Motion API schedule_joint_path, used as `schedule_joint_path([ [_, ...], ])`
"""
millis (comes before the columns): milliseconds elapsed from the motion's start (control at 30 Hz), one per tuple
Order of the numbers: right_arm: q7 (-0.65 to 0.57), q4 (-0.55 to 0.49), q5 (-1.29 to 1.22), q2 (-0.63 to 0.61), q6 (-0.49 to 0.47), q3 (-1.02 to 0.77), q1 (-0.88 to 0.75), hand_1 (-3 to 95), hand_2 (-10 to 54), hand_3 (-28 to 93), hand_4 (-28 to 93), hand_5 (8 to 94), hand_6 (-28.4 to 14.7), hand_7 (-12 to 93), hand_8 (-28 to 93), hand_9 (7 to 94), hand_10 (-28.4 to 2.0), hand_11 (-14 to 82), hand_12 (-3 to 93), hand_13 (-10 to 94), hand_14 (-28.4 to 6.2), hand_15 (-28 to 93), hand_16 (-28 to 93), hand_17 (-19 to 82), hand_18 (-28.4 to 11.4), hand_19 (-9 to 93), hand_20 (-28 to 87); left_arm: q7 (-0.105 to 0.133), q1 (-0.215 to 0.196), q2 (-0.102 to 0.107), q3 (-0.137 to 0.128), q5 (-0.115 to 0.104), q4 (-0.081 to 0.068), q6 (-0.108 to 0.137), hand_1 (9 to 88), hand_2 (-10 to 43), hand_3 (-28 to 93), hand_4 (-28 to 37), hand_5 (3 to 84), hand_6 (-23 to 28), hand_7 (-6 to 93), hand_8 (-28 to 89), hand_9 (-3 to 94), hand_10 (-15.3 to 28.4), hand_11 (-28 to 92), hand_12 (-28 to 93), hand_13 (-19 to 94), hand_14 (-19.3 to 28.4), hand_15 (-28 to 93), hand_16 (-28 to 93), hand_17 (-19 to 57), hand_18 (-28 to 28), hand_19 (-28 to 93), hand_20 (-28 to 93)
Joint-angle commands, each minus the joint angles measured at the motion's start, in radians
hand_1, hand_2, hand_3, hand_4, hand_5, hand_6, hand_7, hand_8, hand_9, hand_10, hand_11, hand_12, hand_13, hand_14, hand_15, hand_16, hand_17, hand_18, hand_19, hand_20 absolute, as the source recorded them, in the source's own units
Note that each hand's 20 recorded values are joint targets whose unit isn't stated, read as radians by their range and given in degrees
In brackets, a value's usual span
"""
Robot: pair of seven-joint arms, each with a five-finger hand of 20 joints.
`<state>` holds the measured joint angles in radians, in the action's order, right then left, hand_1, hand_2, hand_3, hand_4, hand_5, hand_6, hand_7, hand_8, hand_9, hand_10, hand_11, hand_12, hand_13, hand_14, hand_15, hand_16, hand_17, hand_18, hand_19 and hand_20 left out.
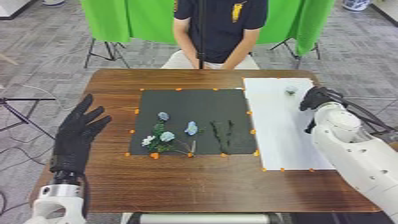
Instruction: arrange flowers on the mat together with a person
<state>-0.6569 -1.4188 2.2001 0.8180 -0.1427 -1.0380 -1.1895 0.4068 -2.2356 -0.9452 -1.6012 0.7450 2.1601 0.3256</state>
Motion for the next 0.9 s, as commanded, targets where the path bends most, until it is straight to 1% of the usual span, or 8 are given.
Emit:
schedule_joint_path([
  [33,-0.003,0.012,0.075,0.007,0.044,0.028,-0.038,46.9,-9.5,76,-28,58.0,6.1,23,-15,62.2,-10.6,19.9,14.8,62,-7.9,44,17,23,-18.4,71,19,-0.025,0.005,-0.008,-0.001,0.008,-0.007,-0.02,20.5,6.2,77,-28.3,33.2,2.0,11.1,-10,32.2,15.6,19,9,24,23.7,41,-6,-9.4,23.6,47,16],
  [67,0.0,0.015,0.083,0.004,0.065,0.037,-0.042,51.2,-9.5,72,-28,62.3,5.9,24,-10,67.6,-9.5,18.7,18.9,66,-5.4,41,23,26,-17.1,74,18,-0.027,0.005,-0.009,-0.001,0.008,-0.007,-0.021,20.5,6.1,77,-28.3,33.2,2.0,11.1,-10,32.2,15.6,19,9,24,23.7,41,-6,-9.4,23.6,47,16],
  [167,0.01,0.015,0.095,0.0,0.117,0.048,-0.056,58.1,-9.5,66,-28,71.5,5.2,26,-5,79.5,-7.3,11.4,31.3,73,-1.5,38,30,31,-15.2,77,19,-0.026,0.004,-0.008,0.001,0.007,-0.008,-0.022,20.5,6.1,77,-28.3,33.2,2.0,11.2,-10,32.2,15.6,19,9,24,23.7,41,-6,-9.4,23.6,47,16],
  [267,0.012,0.008,0.098,-0.009,0.17,0.057,-0.066,61.6,-9.5,65,-28,77.6,5.0,27,-2,85.6,-5.9,14.8,36.0,78,-0.8,40,33,36,-12.9,79,21,-0.033,0.008,-0.012,-0.001,0.01,-0.009,-0.027,20.5,6.1,77,-28.3,33.1,2.1,11.3,-10,32.2,15.6,19,9,24,23.6,41,-6,-9.4,23.6,47,16],
  [367,0.0,-0.007,0.1,-0.02,0.222,0.07,-0.062,62.4,-9.5,64,-28,78.9,4.7,26,-2,86.9,-5.6,15.5,36.7,79,-1.0,42,32,37,-12.6,79,22,-0.036,0.006,-0.015,-0.004,0.012,-0.009,-0.029,20.6,6.1,77,-28.3,33.0,2.1,11.3,-10,32.2,15.6,19,9,24,23.7,41,-6,-9.5,23.6,47,16],
  [433,0.009,-0.026,0.104,-0.013,0.256,0.051,-0.066,62.4,-9.5,65,-28,79.4,4.5,26,-2,87.1,-5.7,15.4,36.9,79,-1.2,42,32,37,-12.6,79,22,-0.031,-0.003,-0.014,-0.007,0.003,-0.007,-0.022,20.6,6.0,77,-28.3,33.0,2.1,11.4,-10,32.2,15.7,19,9,24,23.7,41,-6,-9.5,23.6,47,16],
  [633,0.054,-0.155,0.109,-0.028,0.379,0.053,-0.062,62.4,-9.5,66,-28,80.0,4.0,25,-1,87.4,-6.0,15.5,37.3,79,-1.5,43,32,37,-13.0,79,23,-0.026,-0.024,-0.019,-0.014,-0.008,-0.006,-0.014,20.6,6.0,77,-28.3,32.8,2.1,11.5,-10,32.2,15.7,19,9,24,23.7,41,-6,-9.5,23.6,47,16],
  [900,0.191,-0.337,0.084,-0.012,0.381,0.14,-0.021,62.1,-9.5,67,-28,80.4,3.7,24,0,87.4,-6.6,15.7,37.8,79,-1.9,44,32,36,-13.4,80,24,-0.001,-0.042,-0.016,-0.015,-0.021,-0.005,0.0,20.6,5.8,77,-28.3,33.0,2.2,11.8,-10,32.2,15.8,20,9,25,23.7,41,-6,-9.4,23.6,47,16],
])
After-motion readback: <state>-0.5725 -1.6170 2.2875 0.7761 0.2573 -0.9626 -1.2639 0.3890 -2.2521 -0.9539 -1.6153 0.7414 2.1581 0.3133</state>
